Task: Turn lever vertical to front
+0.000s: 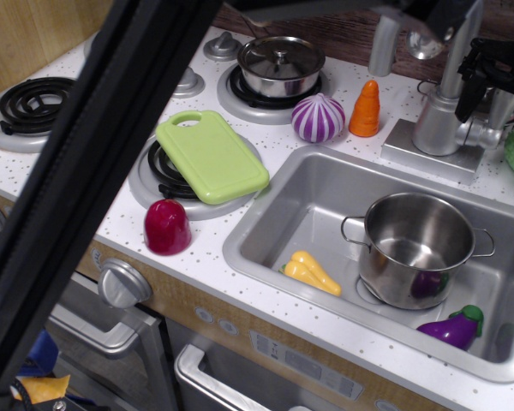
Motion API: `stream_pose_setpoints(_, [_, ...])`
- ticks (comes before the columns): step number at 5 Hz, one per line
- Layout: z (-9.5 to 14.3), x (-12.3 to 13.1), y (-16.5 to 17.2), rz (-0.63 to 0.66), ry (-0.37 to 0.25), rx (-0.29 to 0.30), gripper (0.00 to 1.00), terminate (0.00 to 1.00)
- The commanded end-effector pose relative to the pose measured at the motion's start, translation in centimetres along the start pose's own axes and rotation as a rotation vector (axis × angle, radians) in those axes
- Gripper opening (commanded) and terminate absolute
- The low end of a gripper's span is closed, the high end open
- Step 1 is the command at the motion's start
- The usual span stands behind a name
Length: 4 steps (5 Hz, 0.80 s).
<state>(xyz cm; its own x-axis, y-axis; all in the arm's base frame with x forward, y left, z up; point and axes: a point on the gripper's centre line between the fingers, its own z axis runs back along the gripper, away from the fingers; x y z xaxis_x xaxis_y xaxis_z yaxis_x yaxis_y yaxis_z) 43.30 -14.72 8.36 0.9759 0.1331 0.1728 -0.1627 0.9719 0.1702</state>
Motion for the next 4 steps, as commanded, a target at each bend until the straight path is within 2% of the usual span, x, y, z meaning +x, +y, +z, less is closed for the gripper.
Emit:
stream_pose_setpoints(1, [0.0,0.0,0.0,0.000,0.000,0.000,1.00,0.00])
stream_pose_setpoints(3, [1.5,1.3,-0.4,0.016,-0.090,0.092,1.00,0.00])
stream_pose_setpoints(4, [2.0,2.2,-0.1,0.005,-0.189,0.132,1.00,0.00])
